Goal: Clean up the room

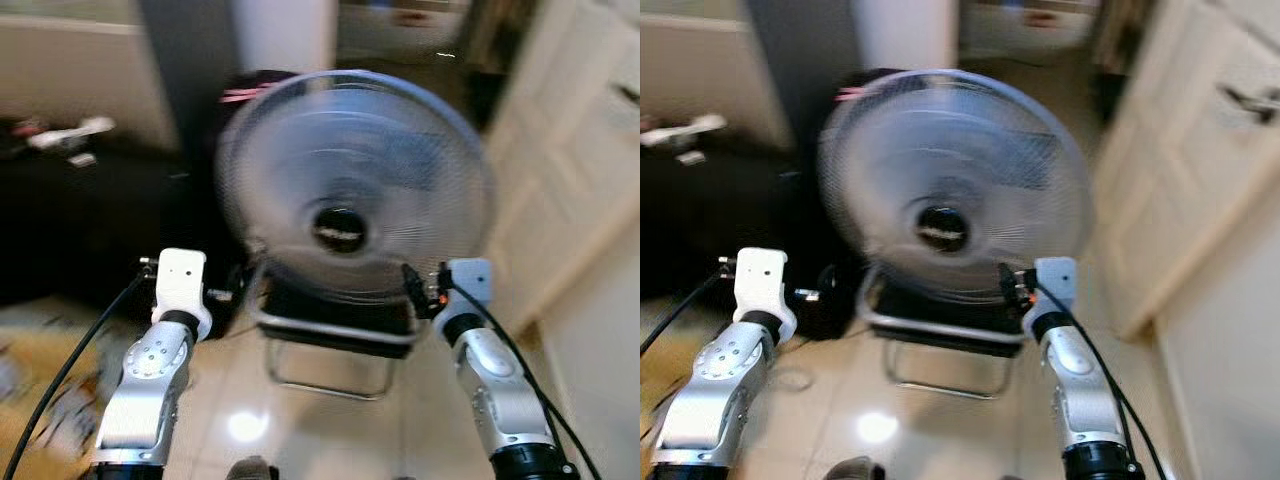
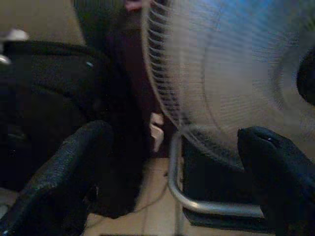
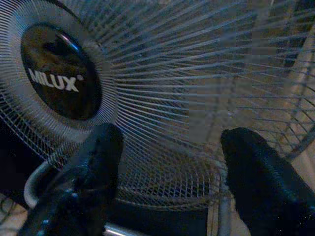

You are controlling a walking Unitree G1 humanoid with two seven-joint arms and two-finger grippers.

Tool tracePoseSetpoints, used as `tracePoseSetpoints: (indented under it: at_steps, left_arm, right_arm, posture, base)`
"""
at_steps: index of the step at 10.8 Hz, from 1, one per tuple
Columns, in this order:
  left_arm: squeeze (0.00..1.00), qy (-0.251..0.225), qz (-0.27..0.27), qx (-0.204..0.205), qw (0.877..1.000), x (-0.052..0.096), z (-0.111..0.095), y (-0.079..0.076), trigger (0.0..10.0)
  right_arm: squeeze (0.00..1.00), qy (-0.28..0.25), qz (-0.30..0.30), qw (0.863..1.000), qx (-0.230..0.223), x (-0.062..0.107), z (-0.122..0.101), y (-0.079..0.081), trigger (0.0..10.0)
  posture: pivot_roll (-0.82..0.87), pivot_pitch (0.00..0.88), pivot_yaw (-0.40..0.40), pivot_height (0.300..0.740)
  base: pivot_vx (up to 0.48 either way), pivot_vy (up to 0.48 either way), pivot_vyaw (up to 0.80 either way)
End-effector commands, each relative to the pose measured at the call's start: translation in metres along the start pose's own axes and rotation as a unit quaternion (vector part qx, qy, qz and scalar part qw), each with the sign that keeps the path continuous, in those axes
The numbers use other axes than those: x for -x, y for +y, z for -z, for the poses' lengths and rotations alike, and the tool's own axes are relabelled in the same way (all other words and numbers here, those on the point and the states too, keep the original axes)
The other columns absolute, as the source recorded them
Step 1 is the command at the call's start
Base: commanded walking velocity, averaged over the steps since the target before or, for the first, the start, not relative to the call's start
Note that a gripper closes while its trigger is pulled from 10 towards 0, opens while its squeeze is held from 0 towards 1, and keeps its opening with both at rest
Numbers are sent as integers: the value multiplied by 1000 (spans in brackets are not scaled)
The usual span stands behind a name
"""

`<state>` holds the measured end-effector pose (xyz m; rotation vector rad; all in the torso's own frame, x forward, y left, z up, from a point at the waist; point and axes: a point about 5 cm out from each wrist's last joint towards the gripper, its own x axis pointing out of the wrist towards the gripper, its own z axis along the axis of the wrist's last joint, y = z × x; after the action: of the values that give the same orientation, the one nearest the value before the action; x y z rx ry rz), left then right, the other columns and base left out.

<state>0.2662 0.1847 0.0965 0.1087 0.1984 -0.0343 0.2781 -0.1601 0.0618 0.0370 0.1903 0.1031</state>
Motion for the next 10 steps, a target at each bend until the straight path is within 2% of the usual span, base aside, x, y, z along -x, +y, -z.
tracePoseSetpoints:
  at_steps: [1, 3, 4, 6, 7, 8, 10]
  left_arm:
    - [0, -21, -9, -4, 1000, -4, -8, 2, 10000]
    - [0, -20, 14, 1, 1000, -7, -11, 0, 10000]
    - [0, -17, 9, -13, 1000, -9, -10, 1, 10000]
    - [0, -9, 15, -47, 999, -12, -8, 1, 10000]
    - [0, -10, 12, -44, 999, -13, -10, 2, 10000]
    - [0, -10, 9, -41, 999, -15, -10, 1, 10000]
    - [0, -9, 13, -37, 999, -20, -9, -5, 10000]
  right_arm:
    - [1000, -12, 17, 1000, 1, -5, -6, -4, 10000]
    - [1000, -18, 14, 1000, -3, -10, -13, -1, 10000]
    - [1000, -21, 11, 1000, 2, -12, -15, 0, 10000]
    - [1000, -36, 13, 999, 10, -16, -15, 7, 10000]
    - [1000, -48, 15, 999, 12, -17, -19, 7, 10000]
    - [1000, -3, -8, 1000, -18, -19, -13, 9, 10000]
    - [1000, -14, -4, 1000, 0, -23, -19, 6, 10000]
  posture:
    - [-89, 0, 7, 740]
    - [-85, 0, -5, 740]
    - [-69, 0, -13, 740]
    - [-55, 0, -13, 740]
    - [-60, 0, -11, 740]
    - [-73, 0, -7, 740]
    - [-88, 0, -12, 740]
  base:
    - [0, 0, 800]
    - [0, 0, 800]
    - [0, 0, 800]
    - [0, 0, 0]
    - [0, 0, 0]
    - [0, 281, 0]
    - [0, 321, 0]
